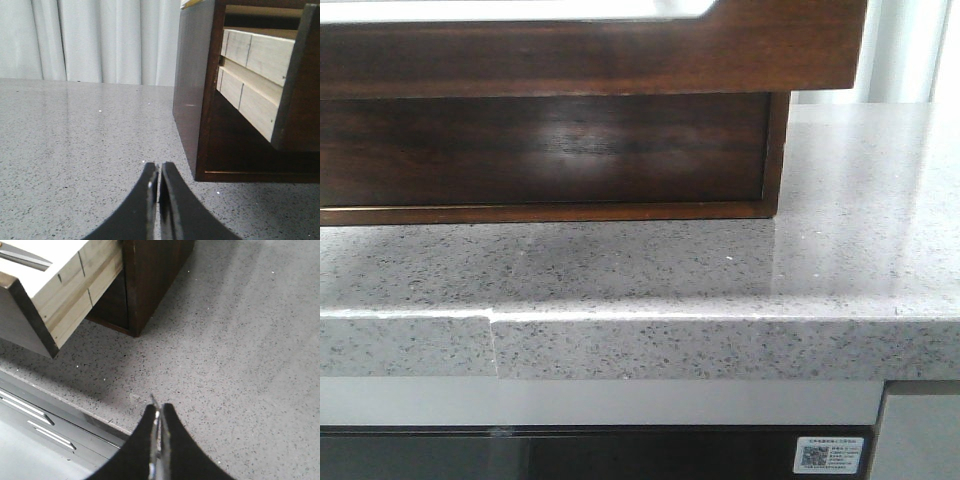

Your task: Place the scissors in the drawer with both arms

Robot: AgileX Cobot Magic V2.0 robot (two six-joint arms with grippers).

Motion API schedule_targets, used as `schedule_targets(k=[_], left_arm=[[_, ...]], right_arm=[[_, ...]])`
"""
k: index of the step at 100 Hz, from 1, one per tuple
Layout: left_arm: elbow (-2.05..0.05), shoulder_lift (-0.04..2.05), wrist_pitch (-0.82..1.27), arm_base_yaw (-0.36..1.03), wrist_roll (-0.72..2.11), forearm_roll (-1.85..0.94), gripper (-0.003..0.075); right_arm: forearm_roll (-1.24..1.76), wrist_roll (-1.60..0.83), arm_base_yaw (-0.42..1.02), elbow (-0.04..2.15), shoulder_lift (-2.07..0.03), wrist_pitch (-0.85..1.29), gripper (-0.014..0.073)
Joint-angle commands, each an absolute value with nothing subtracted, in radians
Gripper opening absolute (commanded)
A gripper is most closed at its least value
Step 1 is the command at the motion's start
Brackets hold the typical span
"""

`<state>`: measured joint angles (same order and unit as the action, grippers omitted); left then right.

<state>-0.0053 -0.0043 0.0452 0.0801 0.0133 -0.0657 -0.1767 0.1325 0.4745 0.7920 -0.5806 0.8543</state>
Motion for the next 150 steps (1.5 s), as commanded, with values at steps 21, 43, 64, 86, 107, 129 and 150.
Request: schedule_targets(k=[21, 43, 64, 86, 107, 129, 150], left_arm=[[0.031, -0.035, -0.037, 0.076, 0.000, -0.076, -0.0020], [0.031, -0.035, -0.037, 0.076, 0.000, -0.076, -0.0020], [0.031, -0.035, -0.037, 0.076, 0.000, -0.076, -0.0020], [0.031, -0.035, -0.037, 0.076, 0.000, -0.076, -0.0020], [0.031, -0.035, -0.037, 0.076, 0.000, -0.076, -0.0020], [0.031, -0.035, -0.037, 0.076, 0.000, -0.076, -0.0020], [0.031, -0.035, -0.037, 0.076, 0.000, -0.076, -0.0020]], right_arm=[[-0.192, 0.133, 0.469, 0.816, -0.581, 0.788, -0.0069], [-0.192, 0.133, 0.469, 0.816, -0.581, 0.788, -0.0069], [-0.208, 0.132, 0.467, 0.791, -0.565, 0.761, -0.0069], [-0.160, 0.132, 0.240, 0.525, -0.365, 0.417, -0.0069], [-0.110, 0.132, 0.033, 0.171, -0.105, 0.007, -0.0069], [-0.110, 0.132, -0.002, -0.029, 0.033, -0.107, -0.0069], [-0.110, 0.132, -0.001, -0.027, 0.031, -0.051, -0.0069]])
